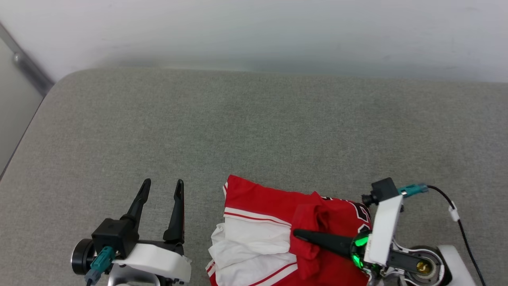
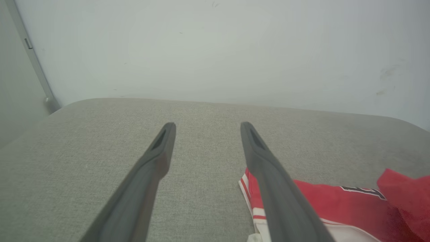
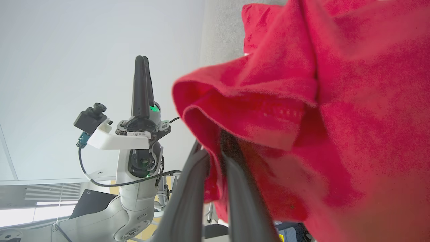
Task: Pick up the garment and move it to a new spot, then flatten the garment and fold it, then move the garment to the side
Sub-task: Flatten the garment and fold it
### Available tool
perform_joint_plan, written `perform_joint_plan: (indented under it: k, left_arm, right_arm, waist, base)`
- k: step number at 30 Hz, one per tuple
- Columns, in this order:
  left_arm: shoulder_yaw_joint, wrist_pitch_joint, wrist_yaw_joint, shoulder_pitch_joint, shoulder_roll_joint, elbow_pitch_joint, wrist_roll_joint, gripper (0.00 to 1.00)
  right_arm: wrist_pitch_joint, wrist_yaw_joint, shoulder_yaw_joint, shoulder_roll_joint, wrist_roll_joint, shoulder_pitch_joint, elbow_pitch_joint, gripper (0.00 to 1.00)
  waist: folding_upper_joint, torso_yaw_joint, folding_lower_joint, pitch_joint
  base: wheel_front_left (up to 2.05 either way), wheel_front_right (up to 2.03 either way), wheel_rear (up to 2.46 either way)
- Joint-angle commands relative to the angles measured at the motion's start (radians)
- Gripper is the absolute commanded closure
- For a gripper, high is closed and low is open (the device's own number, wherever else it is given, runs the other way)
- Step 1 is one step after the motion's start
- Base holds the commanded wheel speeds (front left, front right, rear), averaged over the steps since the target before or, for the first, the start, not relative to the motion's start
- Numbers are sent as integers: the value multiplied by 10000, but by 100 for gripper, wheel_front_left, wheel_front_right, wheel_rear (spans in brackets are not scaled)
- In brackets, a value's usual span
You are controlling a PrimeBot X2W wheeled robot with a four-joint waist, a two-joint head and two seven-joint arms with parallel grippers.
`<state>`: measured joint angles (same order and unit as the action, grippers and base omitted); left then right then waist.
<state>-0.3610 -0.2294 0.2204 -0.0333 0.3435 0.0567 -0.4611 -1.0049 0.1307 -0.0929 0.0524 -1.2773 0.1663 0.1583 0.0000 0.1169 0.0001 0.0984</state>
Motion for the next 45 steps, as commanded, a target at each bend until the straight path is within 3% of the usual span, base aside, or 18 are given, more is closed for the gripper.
perform_joint_plan:
  k: [1, 6, 12, 13, 14, 15, 16, 22, 26, 32, 39, 45]
  left_arm:
    - [-50, -67, -59, -256, -75, -56, 23, 0]
    - [-134, -181, -212, -707, -313, -256, 67, 0]
    - [-212, -301, -437, -1189, -661, -604, 96, 0]
    - [-205, -299, -467, -1220, -702, -670, 110, 0]
    - [-199, -310, -519, -1250, -745, -730, 121, 0]
    - [-193, -316, -542, -1282, -790, -789, 135, 0]
    - [-181, -326, -592, -1302, -824, -843, 141, 0]
    - [-83, -360, -746, -1261, -827, -1106, 227, 0]
    - [-39, -368, -787, -1083, -786, -1206, 269, 0]
    - [50, -371, -712, -827, -760, -1283, 200, 0]
    - [217, -373, -613, -493, -629, -1306, 123, 0]
    - [420, -374, -419, -179, -517, -1269, 117, 0]
  right_arm:
    - [246, 0, -420, -32, -163, 322, 172, 100]
    - [1026, 0, -1686, -27, -378, 1076, 656, 100]
    - [1660, 0, -2383, -24, -80, 1567, 1310, 100]
    - [1791, 0, -2475, -19, 46, 1615, 1409, 95]
    - [1912, 0, -2579, 4, 159, 1657, 1475, 67]
    - [2036, 0, -2637, 13, 216, 1667, 1529, 18]
    - [2217, 0, -2659, 19, 298, 1693, 1569, 0]
    - [3032, 0, -3268, 259, 546, 1782, 1095, 0]
    - [4249, 0, -3753, 742, 1289, 1809, 397, 0]
    - [7064, -2, -3589, 1793, 4036, 1771, 636, 0]
    - [9174, -2, -1641, 2047, 6994, 1087, 1033, 0]
    - [10040, -2, 381, 1799, 9276, 165, 91, 0]
  waist:
    - [0, 250, -1, 340]
    - [0, 559, -1, 859]
    - [0, 818, -1, 1277]
    - [0, 828, -1, 1293]
    - [0, 831, -1, 1312]
    - [0, 828, -1, 1321]
    - [0, 817, -1, 1315]
    - [0, 542, -1, 1024]
    - [0, 249, -1, 670]
    - [0, -233, -1, 202]
    - [0, -767, -1, -174]
    - [0, -1045, -1, -505]
  base:
    - [0, 0, 0]
    - [0, 0, 0]
    - [0, 0, 0]
    - [0, 0, 0]
    - [0, 0, 0]
    - [0, 0, 0]
    - [0, 0, 0]
    - [0, 0, 0]
    - [0, 0, 0]
    - [0, 0, 0]
    - [0, 0, 0]
    - [0, 0, 0]
